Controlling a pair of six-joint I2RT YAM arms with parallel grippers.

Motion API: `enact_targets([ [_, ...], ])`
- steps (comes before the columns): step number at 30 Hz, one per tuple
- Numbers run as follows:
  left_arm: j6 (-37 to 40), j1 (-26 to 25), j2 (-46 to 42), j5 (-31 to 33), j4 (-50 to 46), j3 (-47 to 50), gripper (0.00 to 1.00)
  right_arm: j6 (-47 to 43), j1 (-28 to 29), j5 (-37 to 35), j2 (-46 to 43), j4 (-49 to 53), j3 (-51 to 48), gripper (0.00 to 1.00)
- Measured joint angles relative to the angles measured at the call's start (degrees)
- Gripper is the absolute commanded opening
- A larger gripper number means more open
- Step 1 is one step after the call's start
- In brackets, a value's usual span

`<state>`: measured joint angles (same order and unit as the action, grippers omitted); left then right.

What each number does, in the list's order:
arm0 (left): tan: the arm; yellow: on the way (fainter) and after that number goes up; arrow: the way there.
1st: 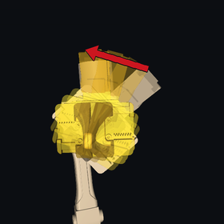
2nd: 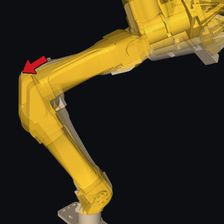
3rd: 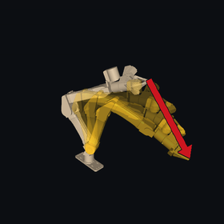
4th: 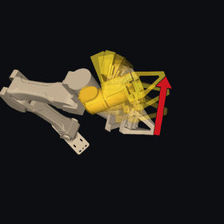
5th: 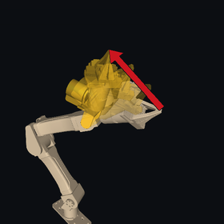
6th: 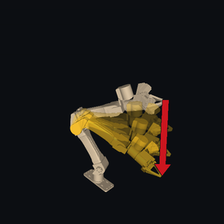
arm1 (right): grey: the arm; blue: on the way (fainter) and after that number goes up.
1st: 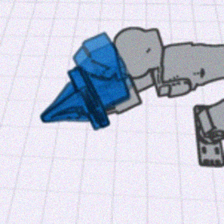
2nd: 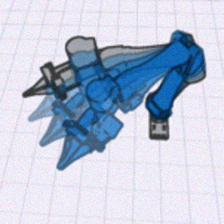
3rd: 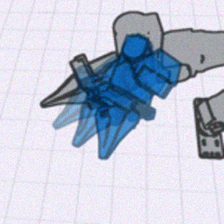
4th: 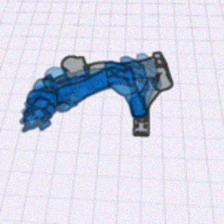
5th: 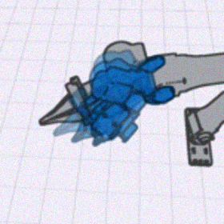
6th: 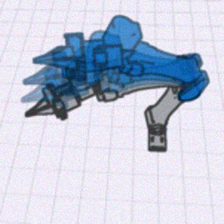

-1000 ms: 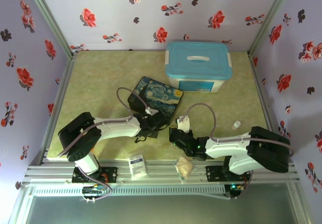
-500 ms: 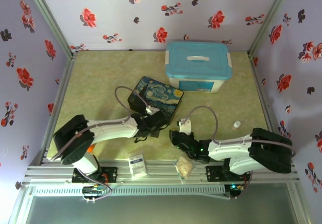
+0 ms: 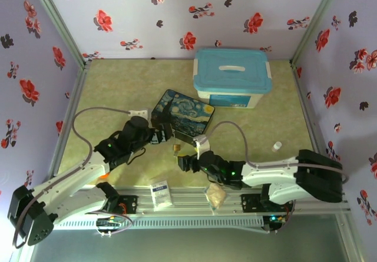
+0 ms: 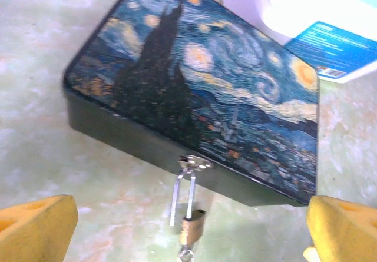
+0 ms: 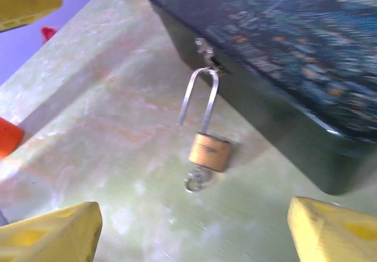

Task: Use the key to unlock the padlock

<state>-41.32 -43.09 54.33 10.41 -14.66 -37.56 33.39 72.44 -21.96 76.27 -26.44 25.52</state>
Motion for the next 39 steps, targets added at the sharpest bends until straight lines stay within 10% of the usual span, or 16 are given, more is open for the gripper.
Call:
enact_targets([
  [10, 0.2, 8.2, 0.0, -6.9, 3.7, 4.9, 1.00, 3.3, -5.0, 1.4, 14.8, -0.6, 7.9, 0.62],
  [39, -0.6, 8.4, 0.0, -10.7, 10.0, 11.2, 1.00, 7.6, -7.8, 0.2, 25.4, -2.1, 13.1, 0.51],
])
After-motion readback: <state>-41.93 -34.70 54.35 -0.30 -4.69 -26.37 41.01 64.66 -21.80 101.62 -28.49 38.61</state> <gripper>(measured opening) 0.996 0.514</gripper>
